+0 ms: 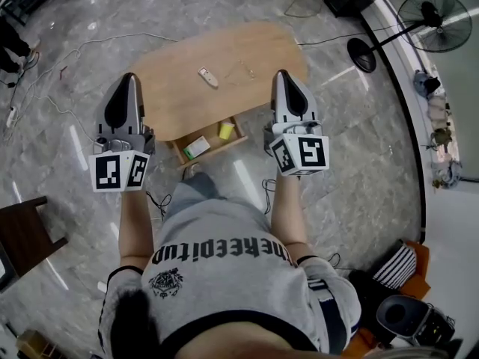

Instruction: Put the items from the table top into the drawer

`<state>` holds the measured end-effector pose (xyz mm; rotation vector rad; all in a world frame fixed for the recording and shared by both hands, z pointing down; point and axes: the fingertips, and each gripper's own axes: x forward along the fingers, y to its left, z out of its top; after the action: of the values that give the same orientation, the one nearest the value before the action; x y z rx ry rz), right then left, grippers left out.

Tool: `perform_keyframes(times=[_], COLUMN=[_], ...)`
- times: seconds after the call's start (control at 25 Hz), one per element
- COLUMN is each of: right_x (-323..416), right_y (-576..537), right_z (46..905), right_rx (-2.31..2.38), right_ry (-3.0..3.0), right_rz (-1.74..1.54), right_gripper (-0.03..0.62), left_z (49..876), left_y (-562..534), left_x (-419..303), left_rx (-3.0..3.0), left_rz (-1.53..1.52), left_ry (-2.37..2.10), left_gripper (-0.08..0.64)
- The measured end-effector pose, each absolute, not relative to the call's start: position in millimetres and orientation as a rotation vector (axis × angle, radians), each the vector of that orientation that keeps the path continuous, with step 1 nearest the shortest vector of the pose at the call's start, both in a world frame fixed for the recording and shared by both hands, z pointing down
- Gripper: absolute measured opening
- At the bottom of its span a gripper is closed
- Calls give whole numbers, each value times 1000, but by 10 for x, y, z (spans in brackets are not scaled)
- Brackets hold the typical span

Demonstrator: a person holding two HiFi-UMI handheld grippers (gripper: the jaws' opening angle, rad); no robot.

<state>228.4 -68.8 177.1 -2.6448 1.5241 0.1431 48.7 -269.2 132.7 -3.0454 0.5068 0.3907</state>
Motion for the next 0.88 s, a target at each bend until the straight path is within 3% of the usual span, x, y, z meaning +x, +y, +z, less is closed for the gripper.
perform_keyframes(times=[0.88], right_x=[2923], right_y=[-1854], right_z=[2508], right_rx=[-2608], right_ry=[1708], right_rz=[-145], right_gripper=[2], left_z=[1746], left_y=[-3543], left_x=[1294], left_rx=[-3067], left_rz=[343], left_ry=[524], left_gripper=[12])
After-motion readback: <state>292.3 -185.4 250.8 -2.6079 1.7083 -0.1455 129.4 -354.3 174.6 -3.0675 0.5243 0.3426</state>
